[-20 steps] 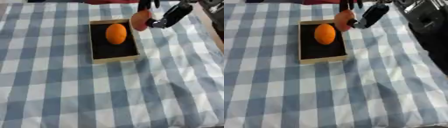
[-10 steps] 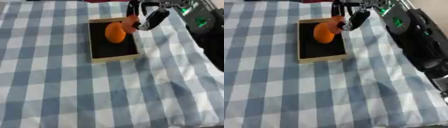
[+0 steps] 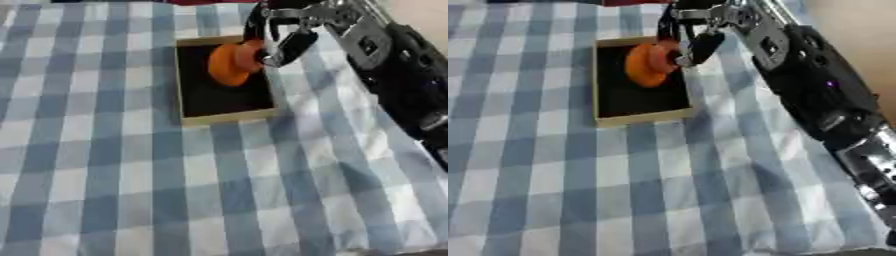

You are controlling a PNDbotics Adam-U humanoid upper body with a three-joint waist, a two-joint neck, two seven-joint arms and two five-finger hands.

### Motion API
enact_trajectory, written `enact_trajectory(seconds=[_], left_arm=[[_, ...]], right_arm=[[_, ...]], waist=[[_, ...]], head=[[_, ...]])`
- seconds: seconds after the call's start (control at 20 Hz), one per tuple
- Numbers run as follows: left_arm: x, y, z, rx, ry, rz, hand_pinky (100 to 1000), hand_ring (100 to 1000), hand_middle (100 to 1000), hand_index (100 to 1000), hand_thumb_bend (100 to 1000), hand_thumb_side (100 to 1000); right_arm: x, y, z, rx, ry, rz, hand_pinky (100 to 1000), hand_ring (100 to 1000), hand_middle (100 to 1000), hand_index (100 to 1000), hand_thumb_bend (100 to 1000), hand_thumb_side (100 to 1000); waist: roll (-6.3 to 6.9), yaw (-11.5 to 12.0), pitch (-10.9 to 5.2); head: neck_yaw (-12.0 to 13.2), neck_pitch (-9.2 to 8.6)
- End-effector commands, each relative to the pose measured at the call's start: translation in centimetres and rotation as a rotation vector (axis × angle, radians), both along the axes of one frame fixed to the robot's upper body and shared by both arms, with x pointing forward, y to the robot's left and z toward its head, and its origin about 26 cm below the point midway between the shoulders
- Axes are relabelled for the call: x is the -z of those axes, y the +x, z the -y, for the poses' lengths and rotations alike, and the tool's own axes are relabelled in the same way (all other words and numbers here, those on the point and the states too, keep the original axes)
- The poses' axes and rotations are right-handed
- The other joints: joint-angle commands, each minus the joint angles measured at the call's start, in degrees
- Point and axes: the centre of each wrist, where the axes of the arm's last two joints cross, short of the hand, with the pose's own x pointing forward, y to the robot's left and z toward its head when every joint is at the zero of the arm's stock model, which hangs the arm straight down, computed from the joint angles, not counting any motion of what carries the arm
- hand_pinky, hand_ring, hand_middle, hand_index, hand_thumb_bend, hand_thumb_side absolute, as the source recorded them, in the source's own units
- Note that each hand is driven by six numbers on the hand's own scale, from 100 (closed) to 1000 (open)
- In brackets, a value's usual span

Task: Pick up objects on the table and place them in the box.

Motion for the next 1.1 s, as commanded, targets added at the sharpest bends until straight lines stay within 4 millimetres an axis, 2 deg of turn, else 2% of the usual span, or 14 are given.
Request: enact_trajectory(seconds=[0.05, 0.1, 0.35, 0.55, 0.75, 0.95, 1.1], left_arm=[[-0.8, -0.3, 0.0, 0.005, 0.018, 0.025, 846, 837, 738, 835, 132, 683], [-0.8, -0.3, 0.0, 0.006, 0.018, 0.025, 846, 837, 738, 835, 132, 683], [-0.8, -0.3, 0.0, 0.007, 0.016, 0.025, 846, 837, 738, 835, 131, 683], [-0.8, -0.3, 0.0, 0.007, 0.017, 0.025, 846, 837, 738, 835, 132, 683], [-0.8, -0.3, 0.0, 0.007, 0.018, 0.025, 846, 837, 738, 835, 132, 682], [-0.8, -0.3, 0.0, 0.007, 0.019, 0.024, 846, 837, 738, 835, 133, 681], [-0.8, -0.3, 0.0, 0.007, 0.021, 0.023, 846, 837, 738, 835, 134, 680]], right_arm=[[-1.2, 0.7, 0.3, 0.009, -0.008, 0.026, 539, 683, 617, 714, 138, 184], [-1.2, 0.9, 0.3, 0.007, -0.013, 0.028, 543, 686, 619, 716, 147, 188], [-0.8, 1.1, 0.4, -0.024, -0.068, 0.006, 633, 775, 741, 806, 267, 384], [-1.5, 0.8, 0.4, -0.059, -0.087, 0.006, 669, 804, 768, 832, 294, 469], [-2.7, 0.1, -0.1, -0.136, -0.106, 0.011, 695, 823, 786, 847, 280, 543], [-4.1, -0.8, -0.4, -0.201, -0.133, 0.019, 712, 831, 792, 856, 287, 567], [-5.0, -1.5, -0.6, -0.22, -0.143, 0.043, 721, 836, 799, 866, 311, 549]], waist=[[0.14, 0.02, -0.89], [0.12, 0.02, -0.86], [0.01, -0.02, -0.79], [0.06, -0.15, -0.83], [0.13, -0.36, -0.87], [0.12, -0.48, -0.99], [0.08, -0.53, -1.11]], head=[[-0.37, 0.29], [-0.39, 0.29], [-0.35, 0.29], [-0.19, 0.29], [-0.23, 0.29], [-0.21, 0.29], [-0.21, 0.29]])
